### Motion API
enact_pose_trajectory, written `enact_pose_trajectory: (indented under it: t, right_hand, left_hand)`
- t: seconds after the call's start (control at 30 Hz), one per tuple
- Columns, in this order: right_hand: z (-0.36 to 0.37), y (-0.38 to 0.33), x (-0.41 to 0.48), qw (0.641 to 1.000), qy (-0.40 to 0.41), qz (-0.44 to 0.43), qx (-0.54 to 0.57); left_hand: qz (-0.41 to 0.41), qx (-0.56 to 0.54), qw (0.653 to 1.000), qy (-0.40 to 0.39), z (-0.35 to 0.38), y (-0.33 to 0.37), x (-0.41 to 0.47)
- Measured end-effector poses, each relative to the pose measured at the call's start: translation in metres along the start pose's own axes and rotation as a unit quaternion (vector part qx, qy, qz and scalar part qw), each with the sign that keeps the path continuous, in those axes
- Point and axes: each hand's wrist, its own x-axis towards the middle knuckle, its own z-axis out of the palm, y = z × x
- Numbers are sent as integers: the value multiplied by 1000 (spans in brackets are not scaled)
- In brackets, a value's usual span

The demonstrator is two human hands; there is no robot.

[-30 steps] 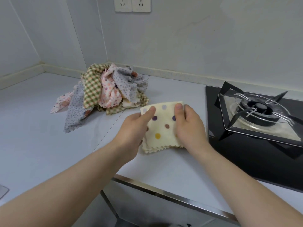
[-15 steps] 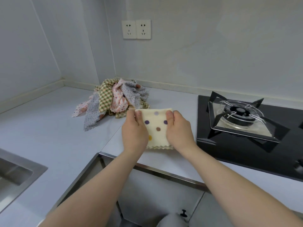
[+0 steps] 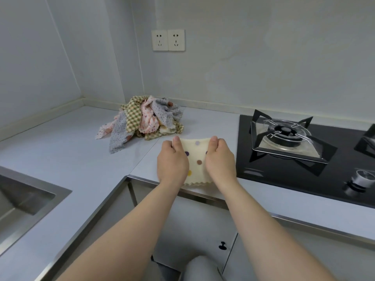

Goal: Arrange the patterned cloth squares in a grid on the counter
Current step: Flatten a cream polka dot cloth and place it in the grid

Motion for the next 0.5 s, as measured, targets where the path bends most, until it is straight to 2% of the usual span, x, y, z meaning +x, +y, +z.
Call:
enact_pose_trajectory:
  t: [0.17, 0.27, 0.5]
  right_hand:
    - [16, 14, 26, 1000, 13, 2, -10]
    - [19, 12, 40, 999, 18, 32, 12]
    - [-33, -48, 64, 986, 57, 122, 101]
  left_hand:
    - [31, 10, 999, 25, 23, -18, 28]
    - [30, 9, 999, 10, 31, -13, 44]
    - [35, 67, 995, -60, 20, 92, 62]
